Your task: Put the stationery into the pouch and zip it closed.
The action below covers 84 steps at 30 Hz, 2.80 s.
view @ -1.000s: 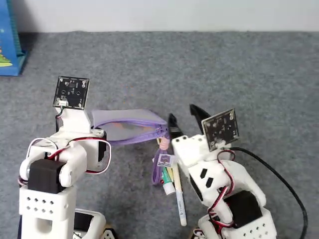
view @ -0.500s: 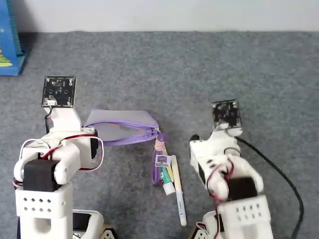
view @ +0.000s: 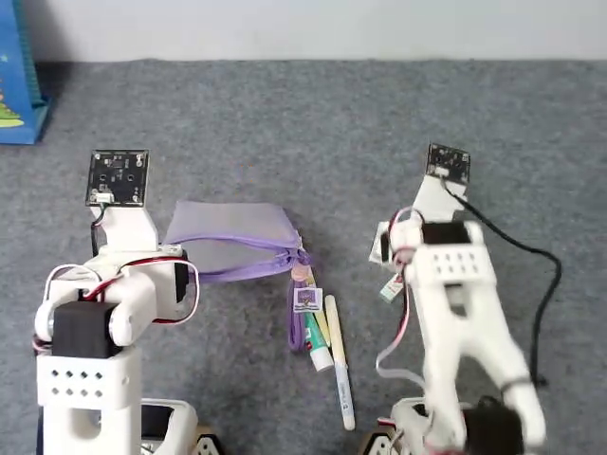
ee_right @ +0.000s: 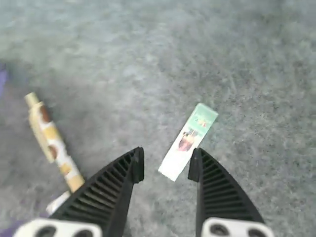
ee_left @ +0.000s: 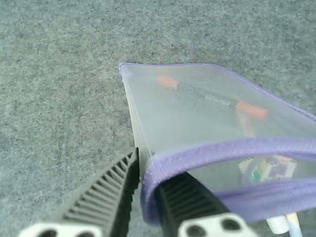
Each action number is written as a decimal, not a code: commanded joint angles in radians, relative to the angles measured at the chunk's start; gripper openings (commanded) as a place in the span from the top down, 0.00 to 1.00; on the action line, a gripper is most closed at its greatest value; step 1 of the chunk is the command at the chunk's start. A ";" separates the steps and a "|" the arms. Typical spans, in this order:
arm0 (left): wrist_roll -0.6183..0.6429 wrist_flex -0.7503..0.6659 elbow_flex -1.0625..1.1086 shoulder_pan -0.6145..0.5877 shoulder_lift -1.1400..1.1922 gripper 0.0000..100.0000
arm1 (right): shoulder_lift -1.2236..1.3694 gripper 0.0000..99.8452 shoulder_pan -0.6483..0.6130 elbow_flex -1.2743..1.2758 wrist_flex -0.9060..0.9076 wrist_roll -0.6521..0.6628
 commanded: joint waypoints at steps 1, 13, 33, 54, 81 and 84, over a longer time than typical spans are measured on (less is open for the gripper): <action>0.002 -0.026 -0.005 0.000 -0.002 0.99 | 0.142 0.85 0.031 -0.130 0.007 -0.017; 0.000 -0.023 -0.004 0.000 -0.002 0.99 | 0.535 0.85 0.111 -0.384 0.010 -0.063; 0.000 -0.018 -0.004 0.000 -0.002 0.99 | 0.400 0.99 0.093 -0.399 0.171 0.097; 0.000 -0.021 0.012 0.000 -0.002 0.99 | 0.433 0.80 -0.021 -0.397 0.354 0.669; 0.000 -0.020 0.013 0.000 -0.002 0.99 | 0.222 0.99 -0.022 -0.397 0.343 0.761; 0.000 -0.021 0.010 0.000 -0.002 0.99 | 0.079 0.99 -0.031 -0.397 0.369 0.752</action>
